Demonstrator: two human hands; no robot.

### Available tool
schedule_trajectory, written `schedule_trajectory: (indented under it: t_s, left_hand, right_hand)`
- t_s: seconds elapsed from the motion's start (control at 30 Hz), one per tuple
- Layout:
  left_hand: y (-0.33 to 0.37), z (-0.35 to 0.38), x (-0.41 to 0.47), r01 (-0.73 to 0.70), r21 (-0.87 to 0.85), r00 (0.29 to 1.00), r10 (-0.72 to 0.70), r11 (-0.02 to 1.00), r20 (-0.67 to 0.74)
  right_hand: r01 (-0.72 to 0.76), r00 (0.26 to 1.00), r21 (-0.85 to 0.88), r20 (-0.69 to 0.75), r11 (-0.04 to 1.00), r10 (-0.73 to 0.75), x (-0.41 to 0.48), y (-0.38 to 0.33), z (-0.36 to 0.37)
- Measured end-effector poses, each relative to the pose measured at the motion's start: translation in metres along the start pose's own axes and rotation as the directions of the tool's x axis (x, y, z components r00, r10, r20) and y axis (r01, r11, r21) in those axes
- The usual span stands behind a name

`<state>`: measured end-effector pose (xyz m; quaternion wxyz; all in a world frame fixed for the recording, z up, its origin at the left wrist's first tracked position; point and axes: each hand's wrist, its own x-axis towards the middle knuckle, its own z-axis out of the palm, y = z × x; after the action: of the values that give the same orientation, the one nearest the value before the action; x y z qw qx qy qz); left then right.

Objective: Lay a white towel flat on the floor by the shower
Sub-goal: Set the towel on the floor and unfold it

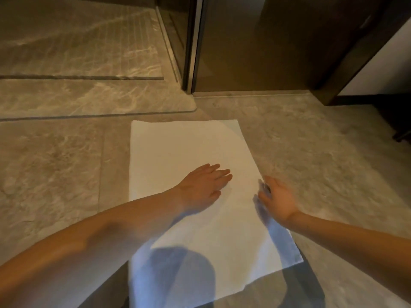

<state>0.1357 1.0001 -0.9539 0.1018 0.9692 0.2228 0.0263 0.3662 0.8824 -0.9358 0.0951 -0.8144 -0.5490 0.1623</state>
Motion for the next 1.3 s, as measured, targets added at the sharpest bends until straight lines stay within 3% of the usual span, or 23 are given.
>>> schedule_trajectory:
  t_s: [0.17,0.33,0.53,0.67,0.87,0.93,1.03,1.3]
  left_hand:
    - [0.036,0.011,0.051,-0.02,-0.04,0.998,0.022,0.999,0.066]
    - [0.044,0.018,0.072,0.034,-0.04,0.986,-0.027,0.999,0.162]
    - [0.042,0.021,0.071,0.062,-0.1,0.988,-0.047,0.993,0.144]
    - [0.041,0.019,0.072,0.088,-0.149,0.985,-0.064,0.985,0.159]
    - [0.043,0.014,0.075,0.14,-0.369,0.99,-0.116,0.919,0.087]
    - [0.047,0.011,0.078,0.168,-0.554,0.985,-0.156,0.815,0.069]
    - [0.058,0.003,0.091,0.226,-0.805,0.97,-0.207,0.548,0.13]
    - [0.064,-0.001,0.112,0.412,-0.887,0.879,-0.345,0.206,0.328]
  right_hand:
    - [-0.127,0.982,-0.074,0.13,0.989,0.136,-0.007,0.026,0.001]
    - [-0.192,0.977,0.162,0.12,0.968,0.174,-0.003,0.023,0.003]
    - [-0.414,0.908,0.53,0.184,0.74,0.376,-0.001,0.022,-0.013]
    - [-0.326,0.943,0.358,0.195,0.875,0.271,-0.005,0.02,-0.02]
    - [-0.137,0.99,0.451,0.081,0.882,0.113,-0.019,0.02,-0.017]
    - [-0.084,0.996,0.454,0.052,0.887,0.068,-0.021,0.017,-0.014]
    - [-0.052,0.999,0.488,0.012,0.871,0.053,-0.023,0.014,-0.012]
    - [-0.016,0.999,0.537,-0.022,0.843,0.033,-0.025,0.016,-0.015]
